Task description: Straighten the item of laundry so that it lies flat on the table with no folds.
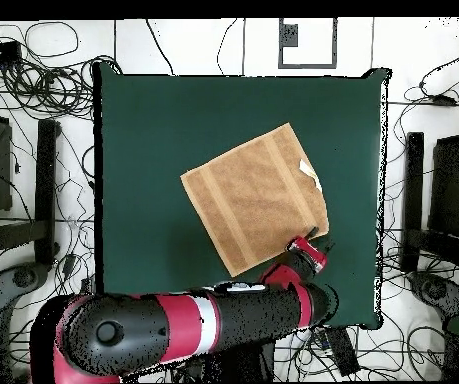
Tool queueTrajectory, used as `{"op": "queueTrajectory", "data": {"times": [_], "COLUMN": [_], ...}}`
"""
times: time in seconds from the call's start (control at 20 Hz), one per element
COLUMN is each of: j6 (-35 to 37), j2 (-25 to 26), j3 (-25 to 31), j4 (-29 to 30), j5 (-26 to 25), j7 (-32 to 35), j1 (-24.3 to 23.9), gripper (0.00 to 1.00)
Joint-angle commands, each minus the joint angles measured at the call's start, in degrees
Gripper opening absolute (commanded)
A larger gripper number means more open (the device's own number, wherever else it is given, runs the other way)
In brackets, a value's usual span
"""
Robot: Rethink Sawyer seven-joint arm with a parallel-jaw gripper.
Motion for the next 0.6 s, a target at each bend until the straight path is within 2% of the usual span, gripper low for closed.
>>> {"op": "queueTrajectory", "data": {"times": [0.05, 0.3, 0.6], "j6": [-1.36, -1.51, -3.53], "j2": [-2.50, -5.07, -3.27], "j3": [9.34, 8.58, 8.95], "j4": [2.48, 4.58, 3.12], "j5": [-0.34, -4.00, -2.38], "j7": [4.48, 3.75, 2.76], "j1": [0.82, -0.23, -1.22], "gripper": [1.00, 1.00, 1.00]}}
